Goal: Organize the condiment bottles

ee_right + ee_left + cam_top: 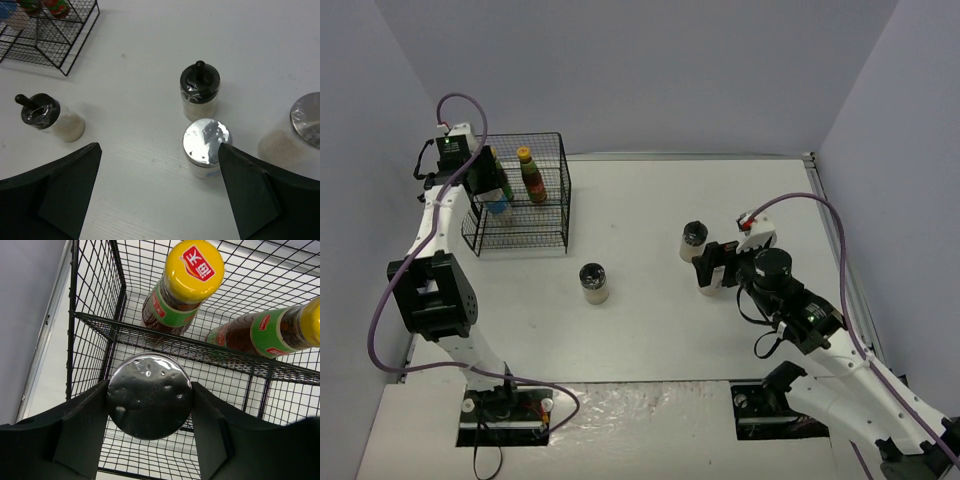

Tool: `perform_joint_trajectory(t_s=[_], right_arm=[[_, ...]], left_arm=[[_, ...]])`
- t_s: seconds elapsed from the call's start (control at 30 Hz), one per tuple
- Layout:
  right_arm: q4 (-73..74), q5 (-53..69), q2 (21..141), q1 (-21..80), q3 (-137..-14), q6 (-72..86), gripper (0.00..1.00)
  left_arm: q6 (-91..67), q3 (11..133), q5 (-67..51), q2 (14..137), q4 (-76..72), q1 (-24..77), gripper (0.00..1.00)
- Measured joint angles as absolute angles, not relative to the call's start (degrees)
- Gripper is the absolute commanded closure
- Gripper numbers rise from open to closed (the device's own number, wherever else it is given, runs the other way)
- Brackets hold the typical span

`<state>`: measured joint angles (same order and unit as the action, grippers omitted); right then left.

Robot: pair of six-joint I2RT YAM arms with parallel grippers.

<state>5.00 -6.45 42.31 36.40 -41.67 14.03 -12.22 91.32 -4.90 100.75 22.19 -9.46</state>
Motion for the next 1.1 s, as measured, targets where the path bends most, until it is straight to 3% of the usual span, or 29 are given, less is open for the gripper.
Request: perform_joint_trajectory(t_s=[0.23, 0.5, 0.6, 0.8, 0.97, 1.1], right_arm=[[8.6, -11.6, 49.4, 36.4, -41.7, 18.1, 0.01], [8.3, -15.0, 55.3, 36.4, -41.2, 20.5, 0.03], [7.7, -15.5, 57.0, 36.4, -40.3, 21.1, 0.03], [5.9, -15.6, 60.5, 36.1, -38.5, 21.3, 0.08], [4.1, -15.6, 61.2, 35.5, -37.3, 21.2, 0.2], [2.5, -16.0, 62.9, 34.9, -37.0, 21.1, 0.17]], left_arm=[[-12.4, 91.1, -4.9, 101.6, 21.8, -9.3, 0.39], [-13.2, 91.3, -5.2, 104.1, 21.6, -9.0, 0.11], [-13.5, 91.5, -5.1, 104.1, 21.9, -9.0, 0.04], [-14.0, 93.0, -4.6, 102.2, 25.7, -9.0, 0.03], [-14.6, 93.6, -4.7, 95.2, 29.8, -8.7, 0.03], [-15.1, 91.1, -5.6, 85.4, 31.1, -7.4, 0.03]])
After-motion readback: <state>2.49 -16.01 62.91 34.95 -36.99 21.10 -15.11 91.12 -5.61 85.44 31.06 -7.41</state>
